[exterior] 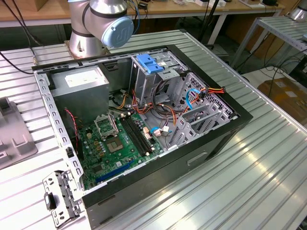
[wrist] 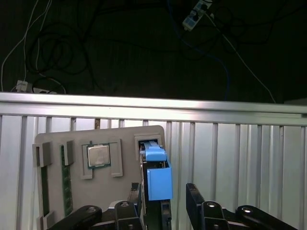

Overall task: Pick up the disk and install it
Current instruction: 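Pick up the disk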

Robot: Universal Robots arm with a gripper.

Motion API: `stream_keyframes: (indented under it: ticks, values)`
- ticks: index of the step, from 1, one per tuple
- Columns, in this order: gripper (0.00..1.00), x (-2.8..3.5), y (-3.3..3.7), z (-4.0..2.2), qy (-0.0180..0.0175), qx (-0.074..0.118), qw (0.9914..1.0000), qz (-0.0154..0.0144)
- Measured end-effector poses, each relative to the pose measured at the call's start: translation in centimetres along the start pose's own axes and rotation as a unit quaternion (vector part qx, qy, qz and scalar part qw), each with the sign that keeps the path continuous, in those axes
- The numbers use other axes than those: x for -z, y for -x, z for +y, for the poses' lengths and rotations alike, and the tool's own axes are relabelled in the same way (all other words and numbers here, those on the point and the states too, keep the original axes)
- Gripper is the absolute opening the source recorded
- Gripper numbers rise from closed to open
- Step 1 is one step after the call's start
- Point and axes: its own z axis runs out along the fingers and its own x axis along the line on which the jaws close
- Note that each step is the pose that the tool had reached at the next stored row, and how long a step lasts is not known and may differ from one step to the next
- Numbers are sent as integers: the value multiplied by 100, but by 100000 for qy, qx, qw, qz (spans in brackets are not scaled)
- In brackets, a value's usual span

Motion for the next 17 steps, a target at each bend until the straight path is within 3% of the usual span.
stream_keyframes:
  ticks: [11, 17]
  values:
    - [50, -143, -15, -6, 65, 1620, 99986, 312]
    - [50, -185, -20, -2, 63, 1861, 99982, 329]
